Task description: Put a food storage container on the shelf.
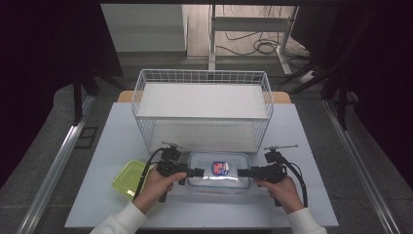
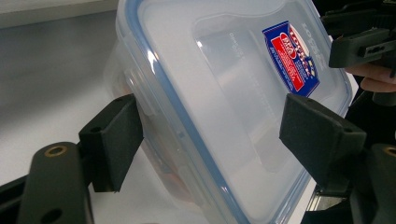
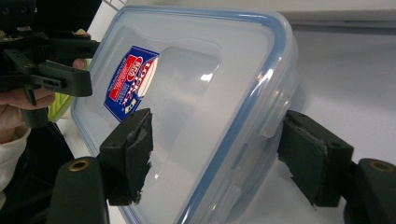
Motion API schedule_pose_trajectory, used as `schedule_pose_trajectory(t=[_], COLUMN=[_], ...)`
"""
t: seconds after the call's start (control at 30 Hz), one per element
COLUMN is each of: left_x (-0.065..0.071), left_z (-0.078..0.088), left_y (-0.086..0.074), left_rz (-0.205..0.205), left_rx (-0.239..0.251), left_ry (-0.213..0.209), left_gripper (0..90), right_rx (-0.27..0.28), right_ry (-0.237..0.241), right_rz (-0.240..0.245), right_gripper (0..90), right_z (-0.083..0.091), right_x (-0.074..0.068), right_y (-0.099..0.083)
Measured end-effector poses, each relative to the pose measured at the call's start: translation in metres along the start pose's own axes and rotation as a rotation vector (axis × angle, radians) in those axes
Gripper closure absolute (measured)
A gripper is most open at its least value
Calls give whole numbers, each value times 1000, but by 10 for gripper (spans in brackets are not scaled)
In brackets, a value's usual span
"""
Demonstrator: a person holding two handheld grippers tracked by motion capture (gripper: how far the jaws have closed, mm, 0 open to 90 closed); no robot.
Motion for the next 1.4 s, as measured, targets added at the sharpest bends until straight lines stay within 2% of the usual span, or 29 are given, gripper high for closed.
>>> schedule_pose_trajectory(t=[0.1,0.4,0.73,0.87,1.07,1.4], left_x=[1,14,14,15,17,22], left_z=[3,13,21,22,24,27], left_y=[-1,-11,-18,-21,-24,-26], left_rz=[-17,-63,-102,-106,-113,-146], left_rx=[-1,59,85,104,115,138], left_ry=[8,31,14,17,22,39], left_gripper=[238,319,389,399,415,440], right_rx=[17,60,78,88,111,130], right_ry=[9,2,4,-2,1,-6], right_rz=[-8,20,47,56,34,38], right_gripper=[328,405,438,442,454,476], right_z=[3,15,21,22,23,28], right_x=[0,-9,-14,-16,-18,-23], right_y=[-2,-10,-16,-18,-21,-25])
Point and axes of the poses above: each handheld gripper's, and its own axes: z roughly backward along the jaws, y roughly out of its top, x roughly to its right, the point moved 1 cm from there along -z, roughly forward along the jaws, and after that the axes turned 1 degree about -z, right-handed, at the moved point
